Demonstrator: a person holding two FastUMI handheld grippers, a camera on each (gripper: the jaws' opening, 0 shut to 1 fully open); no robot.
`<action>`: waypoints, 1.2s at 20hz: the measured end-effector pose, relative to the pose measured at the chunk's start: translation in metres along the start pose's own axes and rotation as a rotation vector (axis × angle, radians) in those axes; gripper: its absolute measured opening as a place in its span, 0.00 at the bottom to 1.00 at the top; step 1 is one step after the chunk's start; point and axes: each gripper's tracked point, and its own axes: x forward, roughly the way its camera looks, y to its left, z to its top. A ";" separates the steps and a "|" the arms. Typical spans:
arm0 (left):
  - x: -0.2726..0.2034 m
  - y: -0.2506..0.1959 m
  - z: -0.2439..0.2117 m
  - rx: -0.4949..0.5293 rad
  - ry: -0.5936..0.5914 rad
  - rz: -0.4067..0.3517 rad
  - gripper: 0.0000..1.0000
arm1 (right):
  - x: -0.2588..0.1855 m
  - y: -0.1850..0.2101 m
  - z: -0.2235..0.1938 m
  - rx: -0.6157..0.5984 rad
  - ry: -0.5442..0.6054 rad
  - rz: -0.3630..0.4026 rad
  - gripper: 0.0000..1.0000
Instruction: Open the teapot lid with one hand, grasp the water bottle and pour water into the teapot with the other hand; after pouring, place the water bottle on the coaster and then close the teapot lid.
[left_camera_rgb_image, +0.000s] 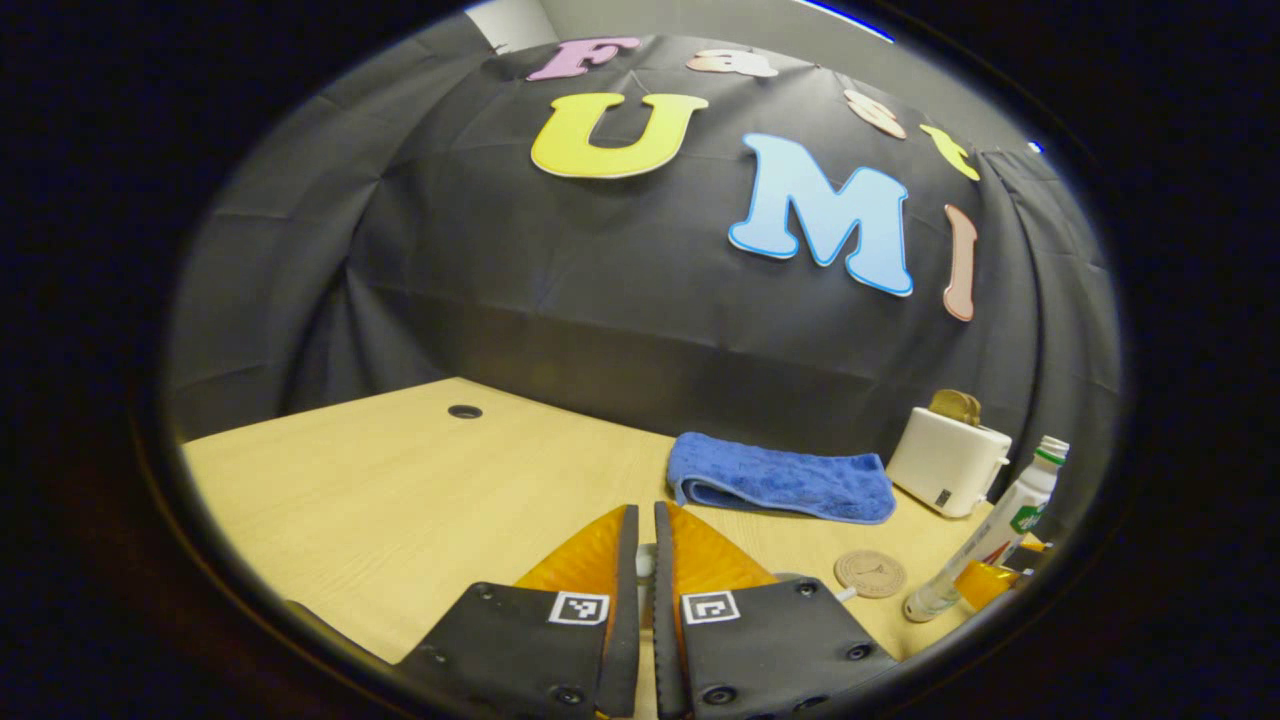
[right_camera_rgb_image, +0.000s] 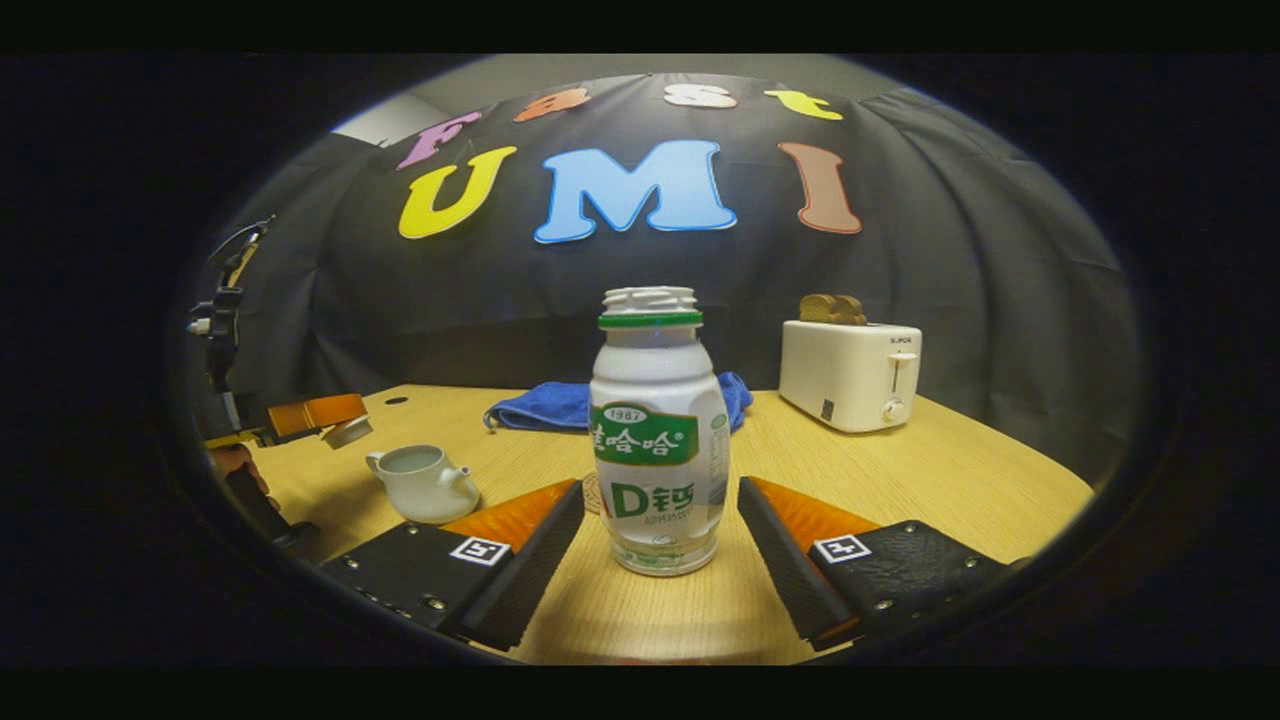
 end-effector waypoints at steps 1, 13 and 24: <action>0.000 0.000 -0.001 0.001 0.003 -0.001 0.10 | 0.002 0.000 -0.001 -0.001 0.002 -0.006 0.95; 0.000 -0.001 -0.004 0.002 0.019 -0.007 0.17 | 0.001 0.001 -0.001 -0.045 0.004 0.013 0.76; 0.000 0.008 -0.003 -0.016 0.020 -0.001 0.17 | 0.010 -0.019 0.007 -0.357 0.005 -0.147 0.75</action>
